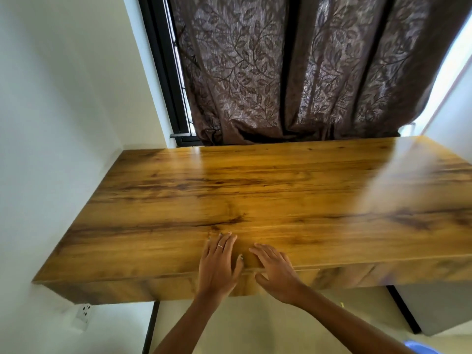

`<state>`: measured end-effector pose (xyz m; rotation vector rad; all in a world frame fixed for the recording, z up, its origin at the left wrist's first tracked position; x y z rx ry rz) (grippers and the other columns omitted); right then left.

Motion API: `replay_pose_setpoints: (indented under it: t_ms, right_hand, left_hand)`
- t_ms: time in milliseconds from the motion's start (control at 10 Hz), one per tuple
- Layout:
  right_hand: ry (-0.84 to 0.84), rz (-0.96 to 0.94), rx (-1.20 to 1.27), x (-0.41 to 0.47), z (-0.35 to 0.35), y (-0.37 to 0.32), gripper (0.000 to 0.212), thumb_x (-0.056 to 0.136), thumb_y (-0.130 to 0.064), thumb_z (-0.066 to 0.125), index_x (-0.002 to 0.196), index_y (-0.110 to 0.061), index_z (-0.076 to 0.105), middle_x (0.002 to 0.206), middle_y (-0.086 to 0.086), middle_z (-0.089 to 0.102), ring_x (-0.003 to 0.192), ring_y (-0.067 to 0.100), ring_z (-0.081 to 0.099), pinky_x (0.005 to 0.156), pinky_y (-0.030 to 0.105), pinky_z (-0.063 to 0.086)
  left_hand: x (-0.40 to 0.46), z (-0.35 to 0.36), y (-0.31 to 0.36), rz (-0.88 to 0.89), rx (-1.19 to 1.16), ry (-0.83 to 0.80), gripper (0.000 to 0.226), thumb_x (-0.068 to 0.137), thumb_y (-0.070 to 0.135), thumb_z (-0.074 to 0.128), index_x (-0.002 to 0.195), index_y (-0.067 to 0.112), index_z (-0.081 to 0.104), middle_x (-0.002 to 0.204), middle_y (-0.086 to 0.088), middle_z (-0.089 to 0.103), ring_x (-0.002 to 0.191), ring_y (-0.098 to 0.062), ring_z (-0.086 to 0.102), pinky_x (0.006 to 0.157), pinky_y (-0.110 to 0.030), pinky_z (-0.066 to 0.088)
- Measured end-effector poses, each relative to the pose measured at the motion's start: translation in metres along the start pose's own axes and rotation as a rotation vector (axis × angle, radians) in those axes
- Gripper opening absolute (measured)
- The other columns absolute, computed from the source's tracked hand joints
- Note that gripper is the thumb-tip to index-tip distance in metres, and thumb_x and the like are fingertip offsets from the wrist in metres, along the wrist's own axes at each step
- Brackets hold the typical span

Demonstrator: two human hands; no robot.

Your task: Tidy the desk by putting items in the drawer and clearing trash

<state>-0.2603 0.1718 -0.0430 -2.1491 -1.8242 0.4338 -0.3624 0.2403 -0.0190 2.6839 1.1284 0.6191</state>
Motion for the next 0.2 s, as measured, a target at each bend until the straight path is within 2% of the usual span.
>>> replay_pose_setpoints:
  t_ms: [100, 200]
  right_hand:
    - [0.028, 0.011, -0.075, 0.021, -0.027, 0.023, 0.062, 0.090, -0.039, 0.044, 0.146, -0.028, 0.020, 0.156, -0.006, 0.017, 0.143, 0.013, 0.011, 0.114, 0.036, 0.015]
    - [0.120, 0.020, -0.199, 0.060, -0.085, 0.036, 0.067, 0.090, -0.040, 0.045, 0.147, -0.025, 0.015, 0.157, -0.003, 0.014, 0.143, 0.018, 0.014, 0.112, 0.038, 0.020]
  left_hand:
    - [0.050, -0.018, 0.012, 0.052, -0.027, 0.086, 0.052, 0.092, 0.041, 0.038, 0.137, 0.016, 0.048, 0.142, -0.001, 0.049, 0.136, -0.019, 0.040, 0.117, -0.039, 0.022]
    - [0.113, -0.045, 0.021, 0.098, -0.007, 0.171, 0.054, 0.091, 0.039, 0.041, 0.137, 0.013, 0.048, 0.142, -0.004, 0.049, 0.136, -0.021, 0.040, 0.117, -0.041, 0.023]
Point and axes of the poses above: each hand's wrist, its own x-axis towards the middle knuckle, its own z-axis out of the palm, y = z × x, the point moved 9 cm from there along x, towards the middle knuckle
